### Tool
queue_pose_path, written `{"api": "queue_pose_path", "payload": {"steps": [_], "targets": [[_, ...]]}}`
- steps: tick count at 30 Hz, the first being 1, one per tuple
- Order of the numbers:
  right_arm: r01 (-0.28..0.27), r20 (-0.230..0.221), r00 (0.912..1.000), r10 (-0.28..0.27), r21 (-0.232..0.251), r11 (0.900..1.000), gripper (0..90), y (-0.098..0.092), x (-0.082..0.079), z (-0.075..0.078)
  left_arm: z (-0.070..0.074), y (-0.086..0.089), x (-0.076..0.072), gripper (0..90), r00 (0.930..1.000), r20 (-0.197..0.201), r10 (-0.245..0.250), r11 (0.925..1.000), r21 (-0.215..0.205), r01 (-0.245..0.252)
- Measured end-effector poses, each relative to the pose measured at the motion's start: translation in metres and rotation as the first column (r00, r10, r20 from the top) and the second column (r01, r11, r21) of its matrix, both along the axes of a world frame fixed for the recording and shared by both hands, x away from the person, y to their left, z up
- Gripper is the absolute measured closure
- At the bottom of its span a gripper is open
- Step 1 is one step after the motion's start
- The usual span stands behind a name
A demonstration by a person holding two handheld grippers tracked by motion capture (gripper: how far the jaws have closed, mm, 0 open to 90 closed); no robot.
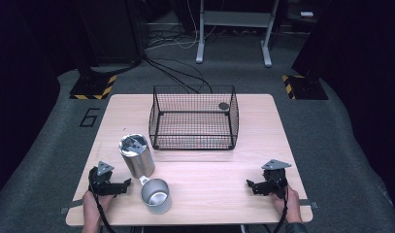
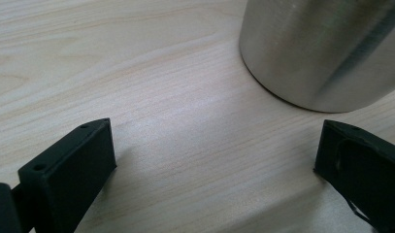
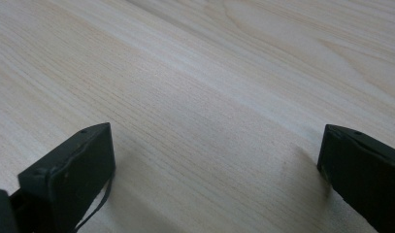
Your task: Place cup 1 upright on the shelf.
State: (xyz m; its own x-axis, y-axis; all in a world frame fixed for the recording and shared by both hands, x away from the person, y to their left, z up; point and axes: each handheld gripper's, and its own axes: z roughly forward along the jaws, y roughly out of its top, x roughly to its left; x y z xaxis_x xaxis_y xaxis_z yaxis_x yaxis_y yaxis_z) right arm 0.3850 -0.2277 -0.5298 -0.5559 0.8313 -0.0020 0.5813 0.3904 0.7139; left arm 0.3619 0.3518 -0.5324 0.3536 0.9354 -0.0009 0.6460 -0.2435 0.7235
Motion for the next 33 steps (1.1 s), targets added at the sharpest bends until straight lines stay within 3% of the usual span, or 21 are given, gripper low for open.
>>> {"api": "queue_pose_path", "payload": {"steps": [11,15,20,22,24,28,30,33], "targets": [[0.0,-0.001,1.0,0.0,0.001,1.0,0.0,0.0,0.0,0.0,0.0,0.001,-0.003,0.3,1.0,0.001,0.01,1.0,-0.001,-0.01],[-0.001,-0.001,1.0,0.001,0.001,1.0,0.0,0.0,0.0,0.0,0.003,0.004,-0.006,0.2,0.9998,-0.018,0.001,0.9997,-0.023,-0.001],[-0.001,-0.001,1.0,0.001,0.001,1.0,0.0,0.0,0.0,0.0,0.014,0.009,-0.011,0.1,0.9999,0.009,0.01,0.9985,-0.055,-0.009],[-0.001,-0.001,1.0,0.001,0.001,1.0,0.0,0.0,0.0,0.0,0.018,0.011,-0.012,0.1,1.0,0.003,0.001,0.9984,-0.057,-0.001],[-0.001,0.0,1.0,0.001,0.001,1.0,0.0,0.0,0.0,0.0,0.025,0.012,-0.015,0.0,0.9996,0.03,-0.001,0.9981,-0.061,0.003],[-0.001,-0.001,1.0,0.001,0.001,1.0,0.0,0.0,0.0,0.0,0.03,0.011,-0.018,0.0,0.999,0.043,0.01,0.999,-0.044,-0.008],[0.0,-0.001,1.0,0.0,0.001,1.0,0.0,0.0,0.0,0.0,0.036,0.012,-0.019,0.0,0.9987,0.05,0.003,0.9978,-0.067,0.0],[0.0,-0.001,1.0,0.0,0.001,1.0,0.0,0.0,0.0,0.0,0.038,0.012,-0.02,0.0,0.9984,0.056,-0.007,0.9975,-0.07,0.01]]}}
